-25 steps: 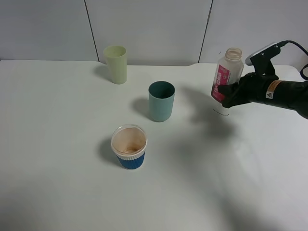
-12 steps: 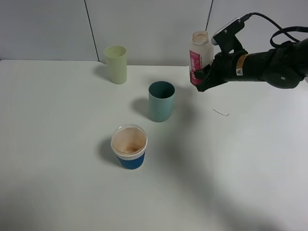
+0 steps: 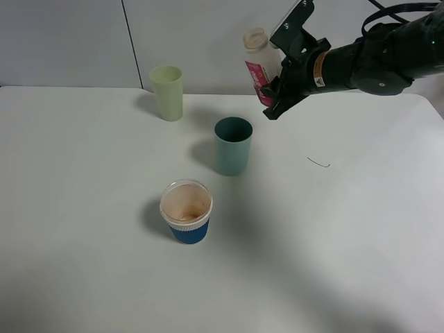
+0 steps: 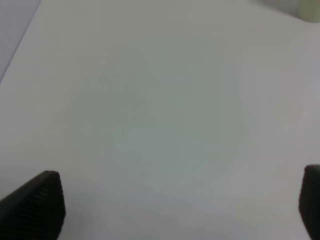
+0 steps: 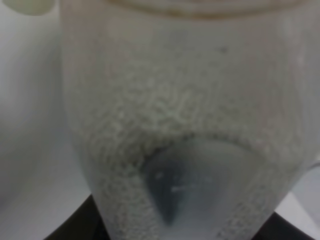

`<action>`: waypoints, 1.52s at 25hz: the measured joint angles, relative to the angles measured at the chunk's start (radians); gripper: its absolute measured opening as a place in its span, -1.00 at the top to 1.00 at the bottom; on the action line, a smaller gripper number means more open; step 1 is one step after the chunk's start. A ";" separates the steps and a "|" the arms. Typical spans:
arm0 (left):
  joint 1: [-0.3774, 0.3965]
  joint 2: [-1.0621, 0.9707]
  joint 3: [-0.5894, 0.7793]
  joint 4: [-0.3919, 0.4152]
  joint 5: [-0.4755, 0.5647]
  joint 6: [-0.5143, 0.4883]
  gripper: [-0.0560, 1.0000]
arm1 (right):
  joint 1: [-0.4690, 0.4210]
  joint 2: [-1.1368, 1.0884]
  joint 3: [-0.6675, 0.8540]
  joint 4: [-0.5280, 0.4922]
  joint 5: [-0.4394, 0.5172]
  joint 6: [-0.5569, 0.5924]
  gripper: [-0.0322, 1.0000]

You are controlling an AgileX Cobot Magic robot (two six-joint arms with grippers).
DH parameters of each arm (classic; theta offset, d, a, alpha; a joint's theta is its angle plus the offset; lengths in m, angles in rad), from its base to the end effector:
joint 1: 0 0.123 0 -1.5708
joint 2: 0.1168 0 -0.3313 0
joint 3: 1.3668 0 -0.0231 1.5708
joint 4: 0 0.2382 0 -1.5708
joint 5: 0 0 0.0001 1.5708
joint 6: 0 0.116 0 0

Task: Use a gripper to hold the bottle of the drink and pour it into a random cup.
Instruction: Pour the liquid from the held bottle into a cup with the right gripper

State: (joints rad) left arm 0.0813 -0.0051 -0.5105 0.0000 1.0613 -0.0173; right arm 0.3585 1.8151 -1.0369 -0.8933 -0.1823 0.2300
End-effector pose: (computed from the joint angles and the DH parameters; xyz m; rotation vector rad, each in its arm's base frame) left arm -0.0420 -0.0034 0.2626 -0.1000 2.0271 0.0404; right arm 0.3797 0.1597 0.2363 -1.1102 1.8299 -0.0215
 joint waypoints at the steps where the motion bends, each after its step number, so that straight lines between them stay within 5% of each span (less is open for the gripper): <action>1: 0.000 0.000 0.000 0.000 0.000 0.000 -0.87 | 0.009 0.000 -0.006 -0.012 0.005 -0.010 0.21; 15: 0.000 0.000 0.000 0.000 0.000 0.000 -0.87 | 0.064 0.001 -0.009 -0.097 0.144 -0.337 0.21; 38: 0.000 0.000 0.000 0.000 0.000 0.000 -0.87 | 0.117 0.001 -0.009 -0.168 0.269 -0.582 0.21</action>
State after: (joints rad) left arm 0.0813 -0.0051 -0.5105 0.0000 1.0613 -0.0173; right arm 0.4753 1.8160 -1.0460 -1.0609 0.0862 -0.3521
